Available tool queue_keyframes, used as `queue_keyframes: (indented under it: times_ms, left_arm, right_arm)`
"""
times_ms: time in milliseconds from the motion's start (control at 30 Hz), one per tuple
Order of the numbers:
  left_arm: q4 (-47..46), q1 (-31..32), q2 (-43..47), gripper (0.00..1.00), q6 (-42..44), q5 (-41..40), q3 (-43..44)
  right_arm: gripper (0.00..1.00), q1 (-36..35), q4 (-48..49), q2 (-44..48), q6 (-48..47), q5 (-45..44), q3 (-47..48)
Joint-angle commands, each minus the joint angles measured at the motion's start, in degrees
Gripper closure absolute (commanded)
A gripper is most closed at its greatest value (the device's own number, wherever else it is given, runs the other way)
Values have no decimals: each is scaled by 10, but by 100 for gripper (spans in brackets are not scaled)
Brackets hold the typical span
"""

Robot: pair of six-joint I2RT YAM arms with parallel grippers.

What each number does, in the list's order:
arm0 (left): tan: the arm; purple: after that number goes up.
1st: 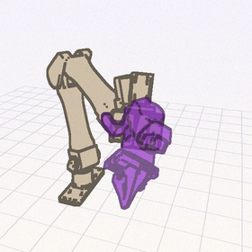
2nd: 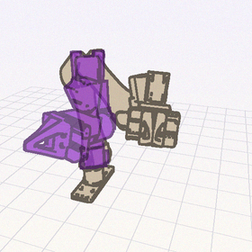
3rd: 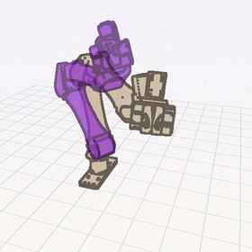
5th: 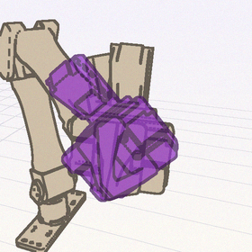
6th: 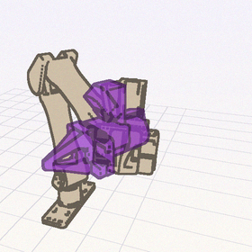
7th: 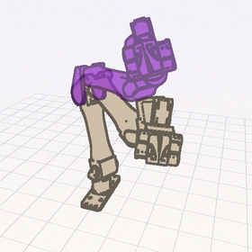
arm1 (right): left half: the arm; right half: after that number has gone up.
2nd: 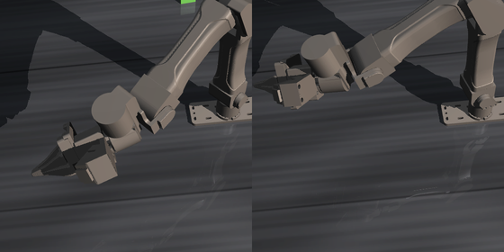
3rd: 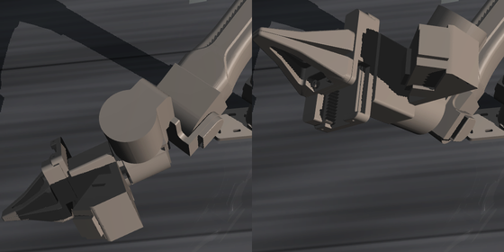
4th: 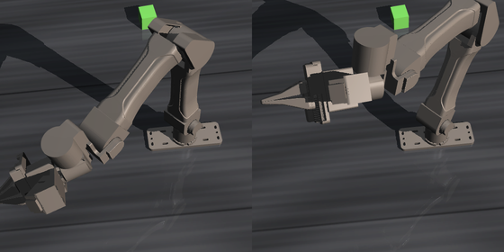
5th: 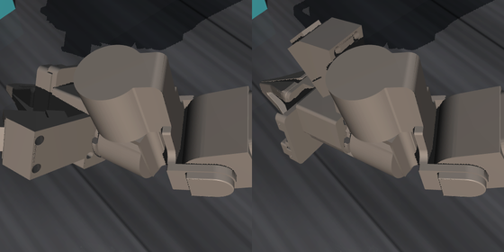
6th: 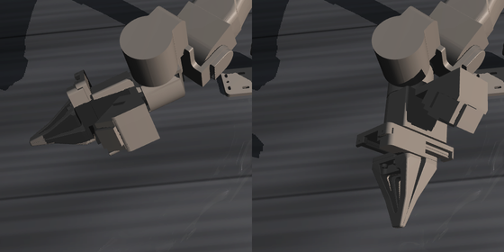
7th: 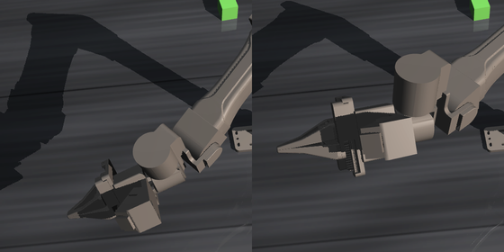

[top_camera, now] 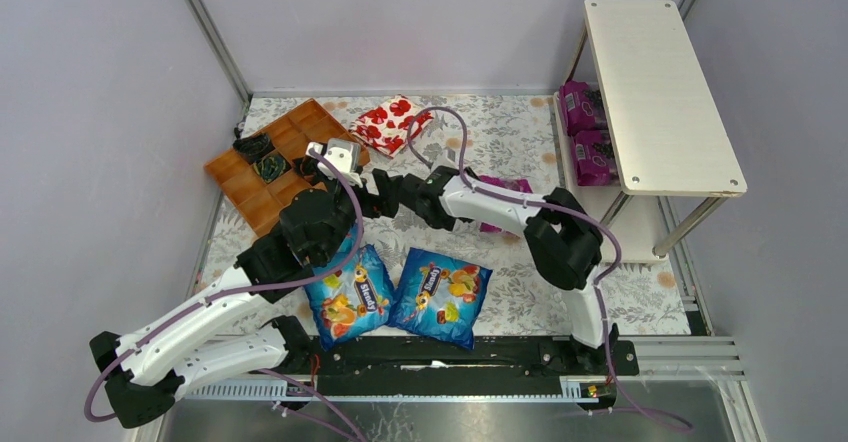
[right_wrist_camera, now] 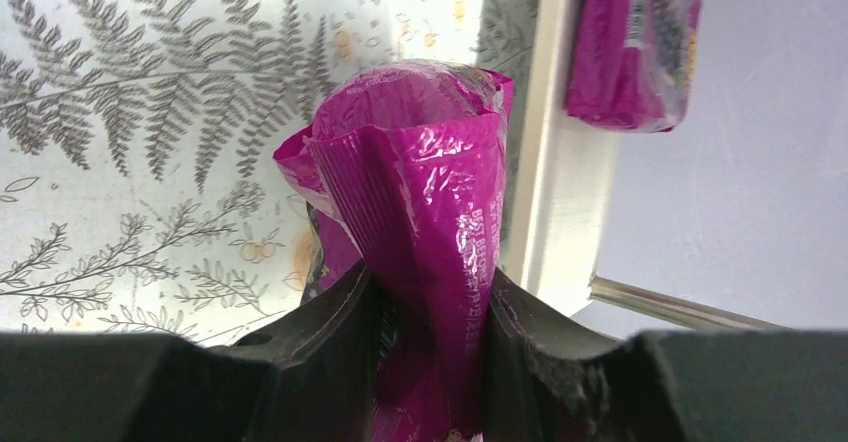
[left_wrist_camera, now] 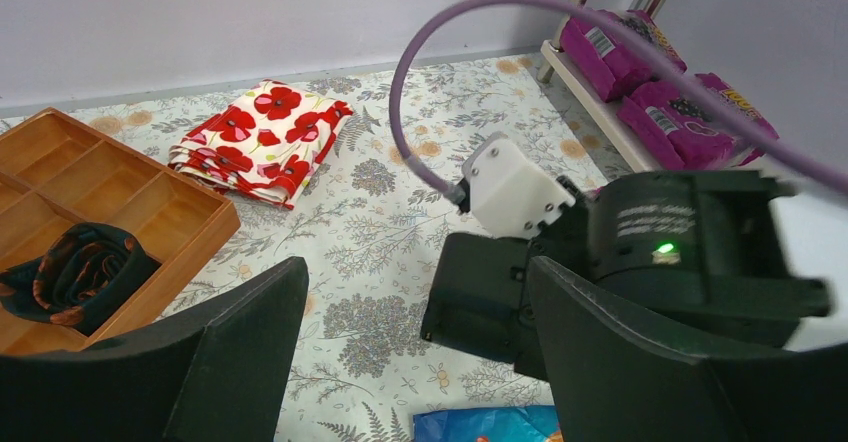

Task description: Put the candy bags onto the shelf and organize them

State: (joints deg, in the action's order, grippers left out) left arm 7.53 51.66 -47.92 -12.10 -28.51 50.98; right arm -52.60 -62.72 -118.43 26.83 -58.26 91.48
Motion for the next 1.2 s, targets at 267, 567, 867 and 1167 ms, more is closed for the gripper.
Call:
queue_keyframes:
  times_ms: [267, 567, 867, 1167]
  left_arm:
    - [-21, -4, 19, 15, -9, 6, 6]
    - [-20, -3, 37, 14, -18, 18, 7]
    - [-19, -3, 60, 14, -32, 33, 6]
    - [-20, -3, 72, 14, -37, 38, 6]
  right_arm:
    - [70, 8, -91, 100, -82, -167, 39]
    - [72, 63, -24, 183, -181, -181, -35]
    - [72, 116, 84, 273, -276, -206, -149]
    - [72, 132, 218, 340, -405, -211, -285]
